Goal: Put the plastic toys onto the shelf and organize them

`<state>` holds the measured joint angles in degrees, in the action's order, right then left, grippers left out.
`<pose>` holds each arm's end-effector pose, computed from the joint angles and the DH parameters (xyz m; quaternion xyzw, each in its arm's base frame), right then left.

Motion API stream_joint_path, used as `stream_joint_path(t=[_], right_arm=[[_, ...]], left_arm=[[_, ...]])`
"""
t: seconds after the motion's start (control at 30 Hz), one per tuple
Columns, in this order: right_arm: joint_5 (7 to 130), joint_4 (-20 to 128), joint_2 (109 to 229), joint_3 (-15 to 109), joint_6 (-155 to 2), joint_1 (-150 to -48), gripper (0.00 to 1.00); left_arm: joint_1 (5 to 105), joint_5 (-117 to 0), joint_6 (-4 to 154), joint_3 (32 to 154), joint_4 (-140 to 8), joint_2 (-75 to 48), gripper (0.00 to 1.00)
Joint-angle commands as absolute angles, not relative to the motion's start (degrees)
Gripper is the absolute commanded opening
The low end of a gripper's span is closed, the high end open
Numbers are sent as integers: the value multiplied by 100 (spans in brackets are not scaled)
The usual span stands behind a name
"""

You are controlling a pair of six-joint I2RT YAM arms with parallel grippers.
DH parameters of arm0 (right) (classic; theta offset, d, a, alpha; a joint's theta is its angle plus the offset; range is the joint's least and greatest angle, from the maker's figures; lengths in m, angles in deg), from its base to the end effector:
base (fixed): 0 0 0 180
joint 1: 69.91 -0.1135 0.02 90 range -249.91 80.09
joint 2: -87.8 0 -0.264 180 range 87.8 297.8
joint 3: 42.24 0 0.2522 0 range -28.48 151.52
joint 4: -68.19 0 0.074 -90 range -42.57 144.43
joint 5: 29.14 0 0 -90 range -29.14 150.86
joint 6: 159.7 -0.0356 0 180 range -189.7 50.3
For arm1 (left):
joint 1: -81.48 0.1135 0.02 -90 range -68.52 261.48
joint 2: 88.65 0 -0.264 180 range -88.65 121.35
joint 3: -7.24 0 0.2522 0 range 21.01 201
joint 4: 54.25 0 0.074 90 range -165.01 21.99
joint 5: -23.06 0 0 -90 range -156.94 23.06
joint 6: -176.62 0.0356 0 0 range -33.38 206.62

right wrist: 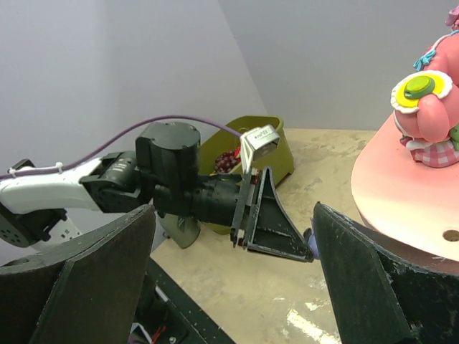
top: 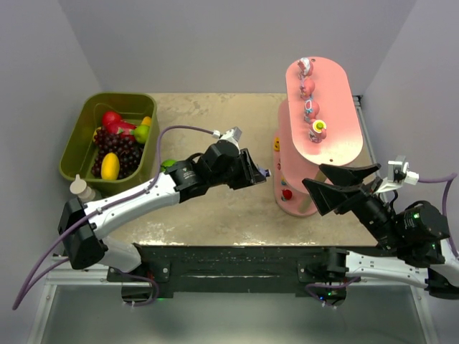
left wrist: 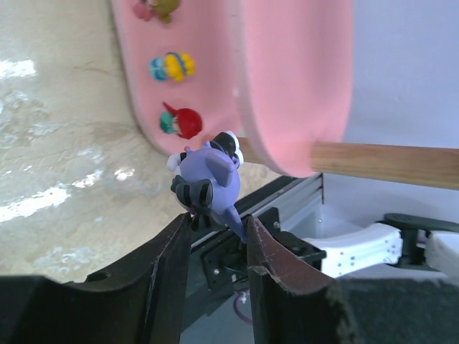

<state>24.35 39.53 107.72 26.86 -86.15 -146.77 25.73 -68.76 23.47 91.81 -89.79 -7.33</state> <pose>0.0281 0.0271 0.4303 -0.0498 0.5972 0.4450 0.6655 0.1836 -0.2677 0.3302 -0.0642 0.8734 -0.4085 0.2572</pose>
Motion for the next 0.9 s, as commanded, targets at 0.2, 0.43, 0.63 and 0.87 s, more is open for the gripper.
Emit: stream_joint_path(t=[0.2,0.43,0.63,0.87], right_arm=[[2315,4256,10722,2804,-8517,-14682,94],[2316,4230,10723,2804,-8535,-14699,94],[2333,4265,10652,2725,-8517,-14691,94],[2368,4274,10626,2690,-8482,-14699,94]], left_arm=[[2619,-6325,2668,9922,-9016,-463,27],[2619,-6079,2703,10494,-8972,151,23],[2619,-5859,2598,10608,-8761,459,22],[2593,-5762,2624,11082,-8831,785,22]])
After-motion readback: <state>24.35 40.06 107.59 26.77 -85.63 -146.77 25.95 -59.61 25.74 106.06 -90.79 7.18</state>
